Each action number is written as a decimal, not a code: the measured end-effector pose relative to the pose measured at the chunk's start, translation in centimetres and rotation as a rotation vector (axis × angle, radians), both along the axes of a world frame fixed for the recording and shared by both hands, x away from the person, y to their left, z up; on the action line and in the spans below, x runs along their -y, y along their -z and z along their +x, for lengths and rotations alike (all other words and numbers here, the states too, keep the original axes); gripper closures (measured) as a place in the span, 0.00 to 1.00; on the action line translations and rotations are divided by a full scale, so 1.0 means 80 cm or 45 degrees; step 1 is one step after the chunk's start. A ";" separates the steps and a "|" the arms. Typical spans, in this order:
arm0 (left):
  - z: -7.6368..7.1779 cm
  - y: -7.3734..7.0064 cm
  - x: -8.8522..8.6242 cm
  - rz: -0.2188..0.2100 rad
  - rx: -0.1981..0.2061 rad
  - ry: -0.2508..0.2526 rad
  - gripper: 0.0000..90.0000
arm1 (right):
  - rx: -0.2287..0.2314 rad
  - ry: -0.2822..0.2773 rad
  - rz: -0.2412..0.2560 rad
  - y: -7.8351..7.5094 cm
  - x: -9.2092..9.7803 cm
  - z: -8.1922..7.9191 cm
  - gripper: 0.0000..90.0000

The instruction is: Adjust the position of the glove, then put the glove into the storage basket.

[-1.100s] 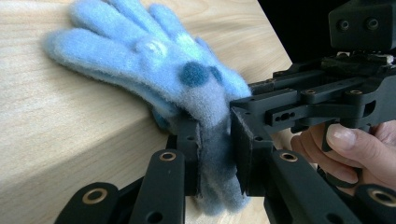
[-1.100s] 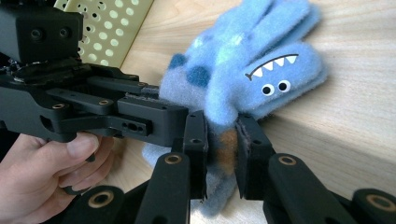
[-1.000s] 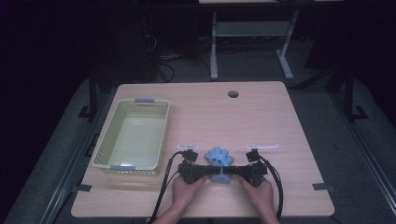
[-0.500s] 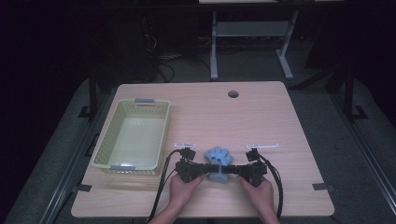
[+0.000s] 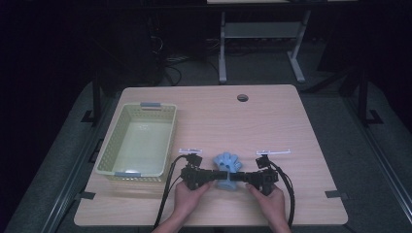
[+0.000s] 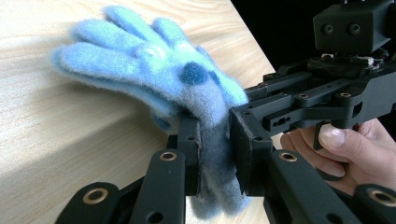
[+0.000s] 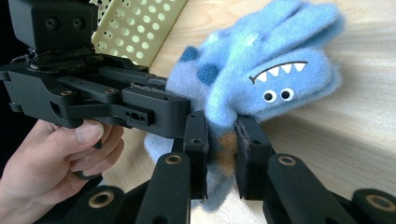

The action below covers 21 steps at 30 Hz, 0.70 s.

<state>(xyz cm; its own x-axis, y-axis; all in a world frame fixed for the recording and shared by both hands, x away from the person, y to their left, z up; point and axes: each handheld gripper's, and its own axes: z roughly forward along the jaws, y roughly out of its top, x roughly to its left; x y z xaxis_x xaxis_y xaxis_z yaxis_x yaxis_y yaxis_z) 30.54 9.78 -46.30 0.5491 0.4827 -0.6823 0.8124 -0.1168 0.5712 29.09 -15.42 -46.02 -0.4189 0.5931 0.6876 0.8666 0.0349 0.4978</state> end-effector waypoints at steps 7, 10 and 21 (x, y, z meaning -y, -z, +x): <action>-0.001 -0.003 -0.002 0.003 0.009 0.001 0.82 | 0.003 -0.004 -0.001 -0.002 -0.003 -0.001 0.85; -0.001 -0.003 -0.003 0.000 0.011 -0.002 0.82 | 0.003 -0.006 -0.005 -0.003 -0.004 0.000 0.85; -0.001 -0.010 -0.008 -0.002 0.024 -0.003 0.82 | 0.021 -0.009 0.005 -0.008 -0.007 0.001 0.85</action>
